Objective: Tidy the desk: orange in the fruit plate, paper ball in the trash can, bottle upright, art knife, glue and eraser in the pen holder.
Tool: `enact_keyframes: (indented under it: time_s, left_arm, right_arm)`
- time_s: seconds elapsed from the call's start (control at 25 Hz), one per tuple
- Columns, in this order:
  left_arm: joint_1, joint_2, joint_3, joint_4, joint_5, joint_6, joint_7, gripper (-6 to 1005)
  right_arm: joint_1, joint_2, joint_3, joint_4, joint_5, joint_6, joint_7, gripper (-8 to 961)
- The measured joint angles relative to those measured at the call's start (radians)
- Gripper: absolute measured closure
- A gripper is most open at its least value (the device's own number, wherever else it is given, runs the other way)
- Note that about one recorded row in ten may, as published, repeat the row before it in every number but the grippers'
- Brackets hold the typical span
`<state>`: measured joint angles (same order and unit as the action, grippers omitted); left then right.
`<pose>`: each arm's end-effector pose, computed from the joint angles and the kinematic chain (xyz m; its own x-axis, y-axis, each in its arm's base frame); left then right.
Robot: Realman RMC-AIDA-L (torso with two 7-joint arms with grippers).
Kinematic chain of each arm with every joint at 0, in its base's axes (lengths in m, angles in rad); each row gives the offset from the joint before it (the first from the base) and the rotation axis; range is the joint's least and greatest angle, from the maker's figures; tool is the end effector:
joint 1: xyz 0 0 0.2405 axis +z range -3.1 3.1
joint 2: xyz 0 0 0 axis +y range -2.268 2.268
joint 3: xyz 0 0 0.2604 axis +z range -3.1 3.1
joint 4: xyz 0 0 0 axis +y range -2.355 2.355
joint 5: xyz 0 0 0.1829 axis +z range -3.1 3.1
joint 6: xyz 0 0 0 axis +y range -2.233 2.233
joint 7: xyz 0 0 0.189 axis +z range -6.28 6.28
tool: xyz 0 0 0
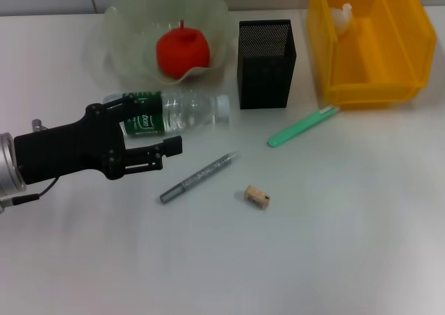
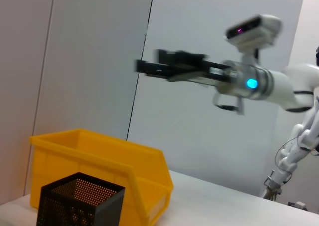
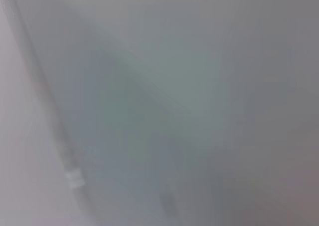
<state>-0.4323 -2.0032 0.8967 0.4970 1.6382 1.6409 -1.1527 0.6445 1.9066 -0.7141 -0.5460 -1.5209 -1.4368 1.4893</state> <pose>-0.2313 0.2960 -0.0276 0.7260 0.2127 0.6540 0.3814 -0.9158 -0.1256 0.1874 0.4127 0.0648 0.5754 -0.1939 -0.7946 -0.5816 -0.7800 -0.2308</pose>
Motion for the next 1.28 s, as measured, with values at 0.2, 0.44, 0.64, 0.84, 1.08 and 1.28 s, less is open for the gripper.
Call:
enact_keyframes:
  time_s: [0.2,0.44,0.64,0.84,1.08,1.28]
  left_arm:
    - [-0.011,0.007,0.0,0.009,0.0,-0.008,-0.011,193]
    - [-0.027,0.012,-0.009,0.023,0.005,-0.017,-0.029,194]
    - [-0.046,0.018,-0.007,0.056,0.012,-0.04,-0.075,194]
    - [-0.072,0.018,-0.002,0.096,0.045,-0.056,-0.13,195]
    - [-0.146,0.003,-0.001,0.189,0.144,-0.089,-0.22,195]
    - [-0.236,-0.019,-0.001,0.291,0.289,-0.124,-0.286,196]
  right_arm:
    - [-0.042,-0.02,-0.014,0.05,-0.113,-0.184,-0.125,185]
    - [-0.098,0.024,-0.014,0.03,-0.297,-0.212,-0.235,185]
    - [-0.16,0.074,-0.016,0.03,-0.348,-0.139,-0.354,186]
    - [-0.183,0.098,-0.016,0.032,-0.382,-0.086,-0.394,186]
    - [-0.202,0.105,-0.007,0.032,-0.385,-0.072,-0.413,186]
    - [-0.207,0.107,-0.006,0.037,-0.386,-0.061,-0.414,186]
